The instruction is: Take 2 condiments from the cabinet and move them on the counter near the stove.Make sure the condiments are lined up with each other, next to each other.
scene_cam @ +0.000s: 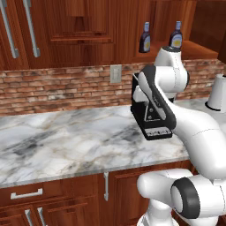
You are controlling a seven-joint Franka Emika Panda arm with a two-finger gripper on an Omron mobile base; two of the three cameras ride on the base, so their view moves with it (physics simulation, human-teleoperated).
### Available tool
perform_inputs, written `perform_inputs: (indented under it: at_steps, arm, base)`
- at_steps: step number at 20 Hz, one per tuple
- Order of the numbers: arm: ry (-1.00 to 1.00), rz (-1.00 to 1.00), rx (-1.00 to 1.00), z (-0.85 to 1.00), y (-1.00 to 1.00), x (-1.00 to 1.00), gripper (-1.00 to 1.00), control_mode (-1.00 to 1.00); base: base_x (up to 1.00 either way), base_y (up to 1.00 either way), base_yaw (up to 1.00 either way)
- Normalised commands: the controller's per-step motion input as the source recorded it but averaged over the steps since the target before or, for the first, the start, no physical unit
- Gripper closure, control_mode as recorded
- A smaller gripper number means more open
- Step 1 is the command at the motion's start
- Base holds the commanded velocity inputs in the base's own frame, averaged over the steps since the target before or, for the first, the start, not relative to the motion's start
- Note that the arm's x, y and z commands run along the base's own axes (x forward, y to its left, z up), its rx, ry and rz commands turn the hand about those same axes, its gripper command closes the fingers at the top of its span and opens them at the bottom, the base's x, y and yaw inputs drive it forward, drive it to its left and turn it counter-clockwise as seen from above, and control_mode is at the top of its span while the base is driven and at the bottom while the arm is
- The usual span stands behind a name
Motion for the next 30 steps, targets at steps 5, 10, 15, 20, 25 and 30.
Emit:
perform_inputs:
  at_steps: [5,10,15,20,25,30]
  arm:
    - [-0.01,0.0,0.0,0.0,-0.01,-0.25,-1.0,-1.0]
    - [-0.07,-0.06,0.05,0.15,-0.35,-0.37,-1.0,-1.0]
    - [-0.12,-0.05,0.04,0.58,-0.54,-0.35,-1.0,-1.0]
    - [-0.15,-0.12,0.0,0.73,-0.37,-0.25,-1.0,-1.0]
    - [-0.09,-0.17,0.0,0.7,-0.2,-0.08,-1.0,-1.0]
    - [-0.09,-0.12,-0.04,0.54,-0.19,-0.04,-1.0,-1.0]
  base:
    - [0.0,0.0,0.0]
    - [0.0,0.0,0.0]
    - [0.0,0.0,0.0]
    - [0.0,0.0,0.0]
    - [0.0,0.0,0.0]
    - [0.0,0.0,0.0]
